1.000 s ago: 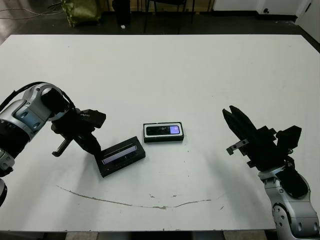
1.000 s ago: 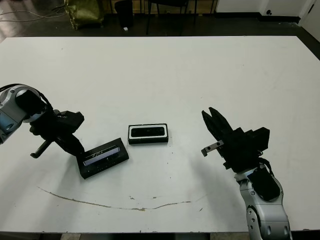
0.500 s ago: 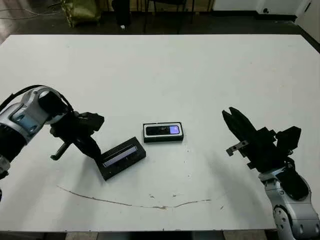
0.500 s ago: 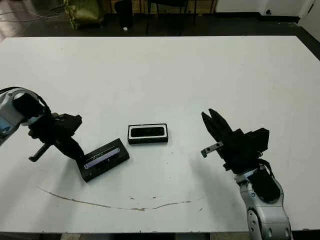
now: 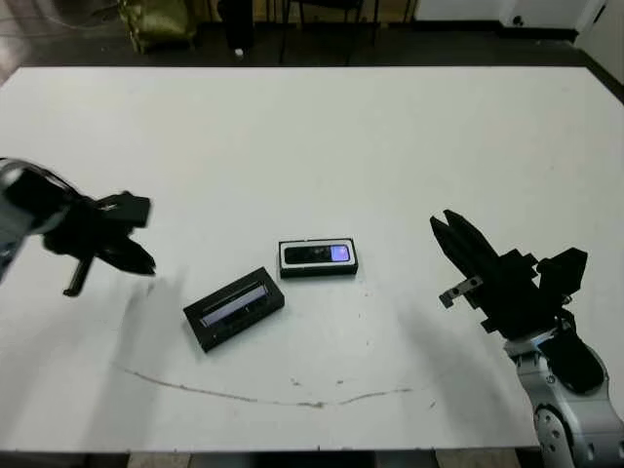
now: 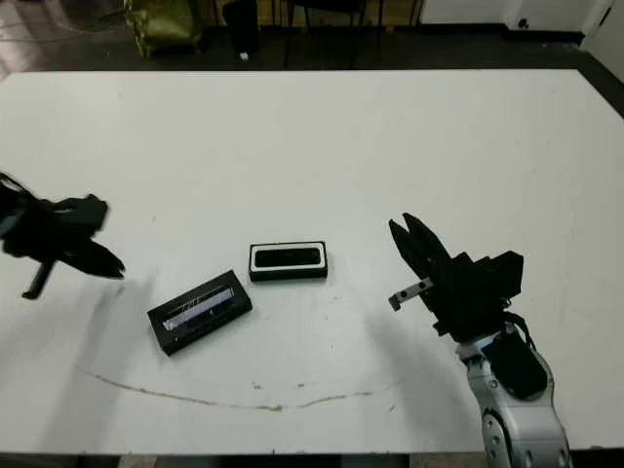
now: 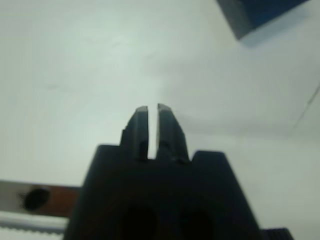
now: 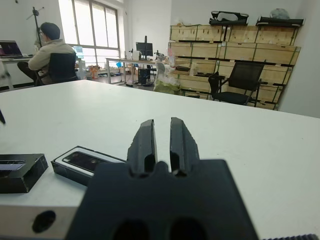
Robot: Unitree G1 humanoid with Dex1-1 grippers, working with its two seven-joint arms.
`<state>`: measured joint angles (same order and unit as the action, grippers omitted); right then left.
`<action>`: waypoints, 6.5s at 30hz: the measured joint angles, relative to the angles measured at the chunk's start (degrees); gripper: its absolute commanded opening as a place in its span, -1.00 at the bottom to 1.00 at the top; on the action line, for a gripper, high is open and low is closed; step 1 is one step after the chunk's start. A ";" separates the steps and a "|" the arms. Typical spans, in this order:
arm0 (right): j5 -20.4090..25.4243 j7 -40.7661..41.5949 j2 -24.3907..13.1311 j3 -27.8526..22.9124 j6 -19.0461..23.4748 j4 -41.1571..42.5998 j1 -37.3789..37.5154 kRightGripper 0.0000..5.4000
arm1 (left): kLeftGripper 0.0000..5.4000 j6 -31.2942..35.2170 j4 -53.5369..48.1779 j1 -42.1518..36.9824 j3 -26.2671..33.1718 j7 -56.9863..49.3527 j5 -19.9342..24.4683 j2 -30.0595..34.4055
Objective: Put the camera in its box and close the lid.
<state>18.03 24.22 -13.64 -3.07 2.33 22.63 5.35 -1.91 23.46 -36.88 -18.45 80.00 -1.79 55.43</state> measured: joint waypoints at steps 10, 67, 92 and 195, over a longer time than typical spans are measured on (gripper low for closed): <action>0.52 0.23 -0.13 0.02 0.56 0.27 0.00 -1.00 | -0.78 14.80 -27.33 25.29 31.48 -21.14 22.00 -4.60; -1.22 -1.36 -0.16 0.52 3.23 2.51 1.63 -1.00 | 0.99 0.23 -30.64 43.74 23.35 -20.16 25.88 -19.71; -1.40 -1.67 -0.11 0.53 4.14 2.69 1.78 -1.00 | 0.99 -4.08 -25.42 43.15 20.55 -16.70 24.16 -20.29; -0.81 -1.02 -0.09 0.50 4.25 2.27 1.78 -1.00 | -0.25 21.91 -36.73 47.03 20.48 -38.43 27.07 -25.98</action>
<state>17.23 23.20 -13.73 -2.57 6.59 24.91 7.12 20.00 -13.27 10.15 2.03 41.57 25.28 29.45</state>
